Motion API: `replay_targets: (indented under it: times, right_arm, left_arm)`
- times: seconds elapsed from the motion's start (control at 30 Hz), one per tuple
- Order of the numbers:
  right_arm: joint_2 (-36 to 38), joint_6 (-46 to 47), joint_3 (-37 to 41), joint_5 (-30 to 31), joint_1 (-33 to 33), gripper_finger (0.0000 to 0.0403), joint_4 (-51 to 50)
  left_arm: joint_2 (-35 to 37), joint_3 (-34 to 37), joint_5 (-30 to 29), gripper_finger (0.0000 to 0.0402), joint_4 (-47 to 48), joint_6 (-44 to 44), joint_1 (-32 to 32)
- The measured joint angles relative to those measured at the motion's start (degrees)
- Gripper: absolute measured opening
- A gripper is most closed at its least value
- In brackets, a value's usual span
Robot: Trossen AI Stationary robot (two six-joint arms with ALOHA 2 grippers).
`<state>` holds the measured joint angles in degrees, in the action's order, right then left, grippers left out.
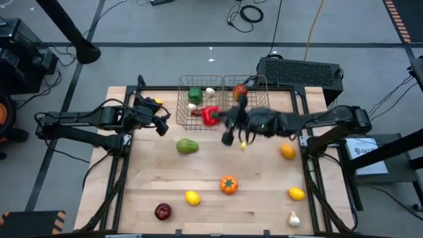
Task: Sort produce into baskets
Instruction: Put the red bell pepper into the left mesh basket
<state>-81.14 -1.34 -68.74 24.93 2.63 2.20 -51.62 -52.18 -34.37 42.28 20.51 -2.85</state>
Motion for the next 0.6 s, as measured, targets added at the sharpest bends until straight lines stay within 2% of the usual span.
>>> replay_targets:
  times: [0.2, 0.33, 0.43, 0.6]
  right_arm:
    - [-1.01, -3.45, -2.26, -0.74, -9.64, 0.0018, 1.80]
    - [-5.19, 2.31, -2.18, -9.69, -15.70, 0.0018, 0.38]
    - [-8.93, 4.82, -2.13, -14.77, -17.62, 0.0018, 0.50]
    - [-15.02, 6.36, -2.13, -14.60, -18.83, 0.0018, 0.84]
  left_arm:
    - [0.00, 0.00, 0.02, 0.0286, -1.33, 0.11, 0.00]
    - [0.00, -0.01, 0.02, 0.0286, -1.23, 0.17, 0.00]
    - [0.00, 0.00, 0.02, 0.0286, -1.17, 0.16, 0.00]
    - [0.00, 0.00, 0.04, 0.0286, -0.83, 0.14, 0.00]
